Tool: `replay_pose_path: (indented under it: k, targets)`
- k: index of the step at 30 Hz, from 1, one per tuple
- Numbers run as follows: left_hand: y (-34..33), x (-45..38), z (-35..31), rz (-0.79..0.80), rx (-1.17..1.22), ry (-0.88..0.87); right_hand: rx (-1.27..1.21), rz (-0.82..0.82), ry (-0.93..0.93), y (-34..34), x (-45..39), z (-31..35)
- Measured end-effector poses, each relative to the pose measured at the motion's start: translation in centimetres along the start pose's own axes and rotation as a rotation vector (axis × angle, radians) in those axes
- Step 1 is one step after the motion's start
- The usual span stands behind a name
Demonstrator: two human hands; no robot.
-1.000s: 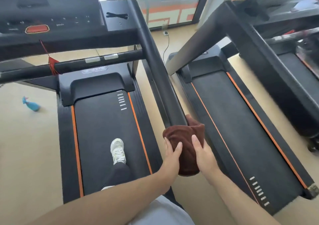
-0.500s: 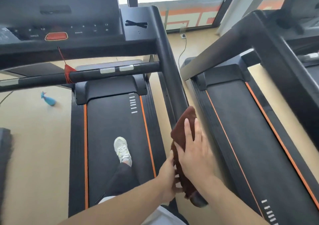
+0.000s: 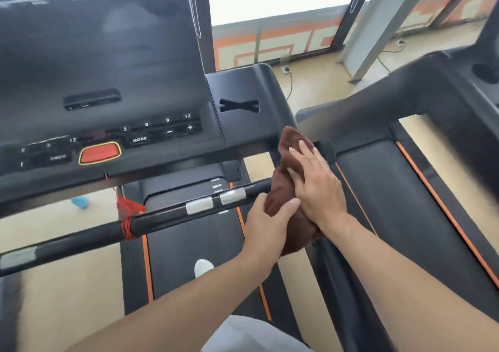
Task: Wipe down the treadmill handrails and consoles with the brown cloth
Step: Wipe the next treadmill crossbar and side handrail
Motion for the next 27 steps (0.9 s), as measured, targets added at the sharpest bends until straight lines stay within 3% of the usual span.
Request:
replay_pose_path:
  k: [5, 12, 17, 22, 24, 27]
  targets:
    - [3.3, -4.4, -7.6, -0.117, -0.302, -0.273, 0.075, -0.008, 0.002, -1.0, -6.2, 2.1]
    - [6.8, -7.3, -13.5, -0.276, -0.350, -0.548, 0.314, 0.126, 0.050, -4.7, -13.6, 7.6]
    - [7.9, -11.0, -15.9, -0.299, -0.334, -0.551, 0.237, 0.306, 0.266, -7.4, -19.6, 10.9]
    - [7.5, -14.6, -18.3, -0.301, -0.427, -0.494, 0.212, 0.323, 0.351, -8.0, -26.2, 12.0]
    - [6.7, -16.5, -19.3, -0.269, -0.555, -0.453, 0.189, 0.342, 0.323, -7.6, -28.7, 11.7]
    - [4.5, -19.7, -19.2, -0.090, -0.911, -0.334, 0.208, 0.306, 0.207, -5.5, -31.1, 9.6]
Point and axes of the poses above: each hand's wrist, its own x-axis away from the middle knuckle, its own y-axis out of the back of the hand, z = x × y, the point moved 6 cm from there along -x, towards the middle knuckle, and after that the axes turned 4 degrees about -x, right-handed, at the moved point
